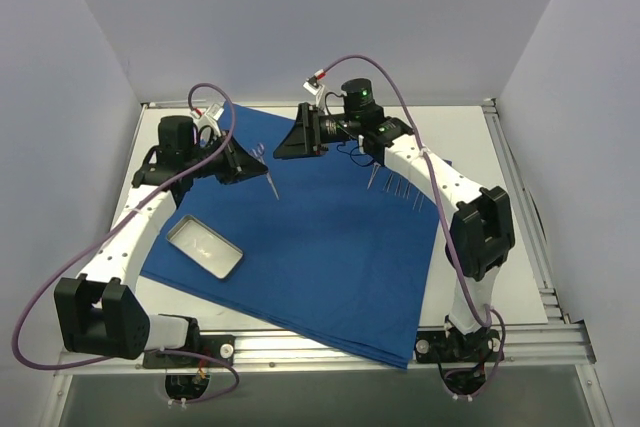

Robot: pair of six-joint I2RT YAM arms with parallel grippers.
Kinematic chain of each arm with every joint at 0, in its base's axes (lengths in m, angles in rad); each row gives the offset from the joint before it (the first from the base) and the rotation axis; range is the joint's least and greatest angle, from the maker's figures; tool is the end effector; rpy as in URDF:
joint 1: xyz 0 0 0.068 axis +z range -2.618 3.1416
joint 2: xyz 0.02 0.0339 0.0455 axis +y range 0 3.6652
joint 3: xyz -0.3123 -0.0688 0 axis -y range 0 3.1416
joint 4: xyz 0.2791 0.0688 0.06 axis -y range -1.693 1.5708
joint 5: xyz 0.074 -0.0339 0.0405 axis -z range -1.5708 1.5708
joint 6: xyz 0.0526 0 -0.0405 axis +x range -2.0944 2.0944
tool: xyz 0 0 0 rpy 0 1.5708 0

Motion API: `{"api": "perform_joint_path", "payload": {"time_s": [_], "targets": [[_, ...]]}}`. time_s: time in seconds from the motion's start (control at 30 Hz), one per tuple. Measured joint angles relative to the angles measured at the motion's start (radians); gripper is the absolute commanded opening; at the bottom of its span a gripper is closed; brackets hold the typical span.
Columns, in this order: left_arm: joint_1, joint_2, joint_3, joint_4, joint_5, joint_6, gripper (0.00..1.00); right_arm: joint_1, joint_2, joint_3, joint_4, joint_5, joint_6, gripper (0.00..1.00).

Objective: Open and lay out the surgical kit
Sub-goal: Place the medical item in the surgical kit.

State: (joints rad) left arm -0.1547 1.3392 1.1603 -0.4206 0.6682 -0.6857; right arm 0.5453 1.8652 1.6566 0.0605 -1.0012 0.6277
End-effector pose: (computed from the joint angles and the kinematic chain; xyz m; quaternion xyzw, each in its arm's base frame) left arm 0.3199 -0.0829 0.3618 -0.0715 0.8464 -0.4447 0.2843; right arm 0.4022 0.2958 0.3982 -0.2857 0.6769 0.6198 0.2758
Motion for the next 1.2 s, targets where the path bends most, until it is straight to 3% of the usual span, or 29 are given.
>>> {"api": "perform_joint_path", "payload": {"time_s": [0.2, 0.3, 0.73, 1.2], "targets": [[-0.013, 0.000, 0.000, 0.122, 0.094, -0.056, 0.02, 0.007, 0.000, -0.006, 0.066, -0.025, 0.044, 0.51], [-0.014, 0.000, 0.000, 0.163, 0.123, -0.079, 0.02, 0.007, 0.000, -0.010, 0.080, -0.026, 0.056, 0.43], [-0.034, 0.000, -0.010, 0.307, 0.204, -0.151, 0.02, 0.007, 0.000, -0.015, 0.132, -0.035, 0.094, 0.48], [-0.043, 0.000, -0.077, 0.438, 0.246, -0.221, 0.02, 0.007, 0.005, -0.069, 0.272, -0.078, 0.192, 0.44]]}}
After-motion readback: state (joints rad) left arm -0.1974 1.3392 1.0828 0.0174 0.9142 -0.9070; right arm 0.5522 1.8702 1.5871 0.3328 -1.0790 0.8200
